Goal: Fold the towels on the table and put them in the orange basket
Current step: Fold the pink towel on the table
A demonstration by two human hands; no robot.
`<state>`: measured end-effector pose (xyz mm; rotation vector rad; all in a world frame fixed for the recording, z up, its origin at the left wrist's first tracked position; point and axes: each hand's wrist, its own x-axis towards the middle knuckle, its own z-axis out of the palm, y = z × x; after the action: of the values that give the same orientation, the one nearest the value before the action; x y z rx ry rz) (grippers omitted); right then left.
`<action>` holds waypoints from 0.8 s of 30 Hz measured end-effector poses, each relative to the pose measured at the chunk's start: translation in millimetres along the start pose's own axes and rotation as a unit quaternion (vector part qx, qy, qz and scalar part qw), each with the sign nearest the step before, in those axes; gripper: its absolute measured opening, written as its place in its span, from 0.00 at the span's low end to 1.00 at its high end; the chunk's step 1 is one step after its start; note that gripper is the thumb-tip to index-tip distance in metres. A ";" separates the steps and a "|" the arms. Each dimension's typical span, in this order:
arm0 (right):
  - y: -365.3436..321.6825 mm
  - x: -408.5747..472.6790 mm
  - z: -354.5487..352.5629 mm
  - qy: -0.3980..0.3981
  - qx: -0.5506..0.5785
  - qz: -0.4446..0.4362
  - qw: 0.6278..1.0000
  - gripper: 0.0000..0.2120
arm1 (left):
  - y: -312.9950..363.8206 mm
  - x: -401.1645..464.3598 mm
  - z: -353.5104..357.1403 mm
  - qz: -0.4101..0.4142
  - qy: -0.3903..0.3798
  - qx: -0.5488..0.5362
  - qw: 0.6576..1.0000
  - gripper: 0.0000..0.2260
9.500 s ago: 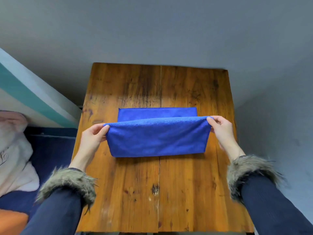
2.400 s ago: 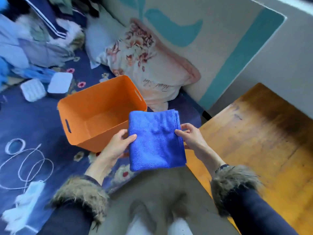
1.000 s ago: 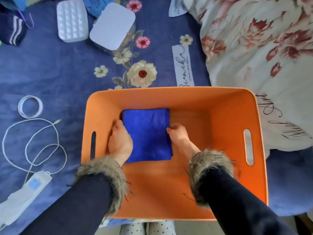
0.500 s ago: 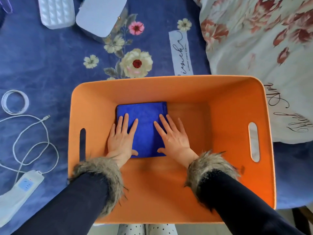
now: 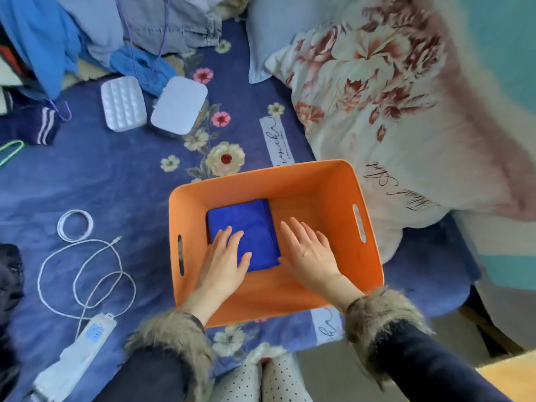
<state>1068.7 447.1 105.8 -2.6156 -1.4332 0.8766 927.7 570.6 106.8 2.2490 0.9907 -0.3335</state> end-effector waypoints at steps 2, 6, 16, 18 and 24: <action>-5.9 -28.1 -23.3 0.034 0.022 0.043 0.998 0.33 | 14.2 -13.0 -20.8 0.051 0.009 0.045 0.998 0.24; -9.6 -86.6 -60.1 0.111 0.026 0.114 0.987 0.32 | 54.1 -45.1 -48.1 0.155 0.012 0.094 0.983 0.26; -39.3 -287.6 -42.1 0.313 0.088 0.406 0.854 0.28 | 133.2 -120.0 -38.1 0.452 -0.085 0.146 0.876 0.29; -53.6 -328.7 -20.6 0.326 0.115 0.462 0.817 0.28 | 149.3 -142.5 -24.7 0.510 -0.109 0.161 0.838 0.26; -112.7 -445.2 46.9 0.344 0.190 0.613 0.685 0.28 | 190.0 -246.8 28.8 0.652 -0.190 0.197 0.707 0.25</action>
<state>774.1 151.5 303.2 -2.7277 0.7418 0.0055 898.9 316.6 287.0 2.4748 -1.0494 -0.3218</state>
